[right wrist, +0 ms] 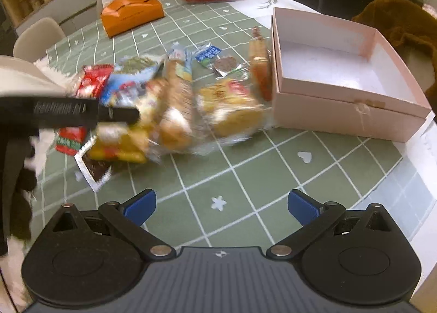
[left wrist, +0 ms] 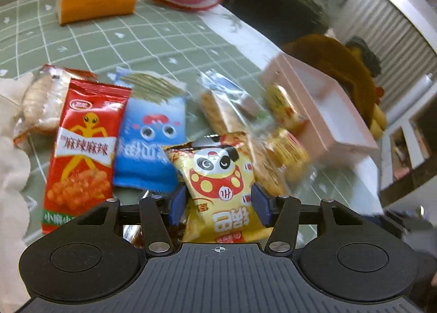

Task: Organize snacks
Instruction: 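Move both grippers toward the pile of snack packets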

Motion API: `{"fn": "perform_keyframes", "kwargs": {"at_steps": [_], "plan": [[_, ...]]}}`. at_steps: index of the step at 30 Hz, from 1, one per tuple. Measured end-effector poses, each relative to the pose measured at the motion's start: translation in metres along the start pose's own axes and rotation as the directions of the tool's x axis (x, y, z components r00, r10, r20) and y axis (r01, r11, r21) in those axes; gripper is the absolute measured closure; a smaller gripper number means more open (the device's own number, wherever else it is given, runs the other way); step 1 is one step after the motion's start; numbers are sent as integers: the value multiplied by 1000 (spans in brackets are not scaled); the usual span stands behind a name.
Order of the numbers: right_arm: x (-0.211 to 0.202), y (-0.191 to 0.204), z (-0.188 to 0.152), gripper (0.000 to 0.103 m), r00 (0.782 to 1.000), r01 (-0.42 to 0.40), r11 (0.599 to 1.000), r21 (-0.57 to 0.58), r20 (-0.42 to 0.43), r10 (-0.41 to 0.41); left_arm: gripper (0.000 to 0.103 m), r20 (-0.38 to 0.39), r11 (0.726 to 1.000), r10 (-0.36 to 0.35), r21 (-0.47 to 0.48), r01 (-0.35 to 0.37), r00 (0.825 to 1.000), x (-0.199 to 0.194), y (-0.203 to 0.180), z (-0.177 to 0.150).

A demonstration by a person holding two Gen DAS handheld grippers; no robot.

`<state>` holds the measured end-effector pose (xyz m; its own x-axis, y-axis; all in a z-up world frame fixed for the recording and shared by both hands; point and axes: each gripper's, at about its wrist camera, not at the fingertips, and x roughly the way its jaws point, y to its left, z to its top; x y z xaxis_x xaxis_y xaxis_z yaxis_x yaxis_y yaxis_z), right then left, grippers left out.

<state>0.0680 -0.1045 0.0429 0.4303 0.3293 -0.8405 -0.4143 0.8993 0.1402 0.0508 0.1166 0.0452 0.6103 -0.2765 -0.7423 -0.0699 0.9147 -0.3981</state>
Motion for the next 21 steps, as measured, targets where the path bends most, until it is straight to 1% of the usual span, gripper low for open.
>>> {"fn": "perform_keyframes", "kwargs": {"at_steps": [1,3,5,7,9,11,13,16,18,19,20,21], "plan": [[-1,2,1,0,1000,-10,1000,11,4,10,47,7,1000,7,-4,-7,1000,-3,0,-2],[-2,8,7,0,999,-29,999,16,13,29,47,48,999,31,-44,-29,998,-14,8,-3],[-5,18,12,0,998,-50,999,0,32,50,47,110,992,75,-110,-63,991,-30,20,-3],[-6,33,20,0,996,-63,998,-30,56,64,47,136,978,129,-180,-104,982,-43,33,-1],[-2,51,28,2,994,-76,995,-61,72,81,47,130,961,174,-237,-139,976,-51,45,-3],[10,67,38,16,993,-106,991,-78,53,110,47,114,953,185,-262,-150,976,-53,51,-7],[28,81,44,17,993,-119,990,-80,8,120,47,99,951,191,-265,-160,977,-54,53,-14],[44,92,48,17,997,-77,990,-121,-4,78,51,83,948,184,-278,-154,979,-54,58,-25],[40,96,46,31,998,-57,985,-165,0,58,51,73,947,176,-283,-149,982,-52,61,-28],[38,95,44,45,999,-53,982,-182,-5,53,51,72,948,173,-281,-147,982,-55,58,-32],[36,94,41,52,999,-45,979,-200,-14,43,51,69,949,167,-280,-142,983,-53,58,-32],[33,90,39,52,999,-35,978,-207,-22,32,51,66,950,158,-281,-134,985,-50,58,-33]]}}
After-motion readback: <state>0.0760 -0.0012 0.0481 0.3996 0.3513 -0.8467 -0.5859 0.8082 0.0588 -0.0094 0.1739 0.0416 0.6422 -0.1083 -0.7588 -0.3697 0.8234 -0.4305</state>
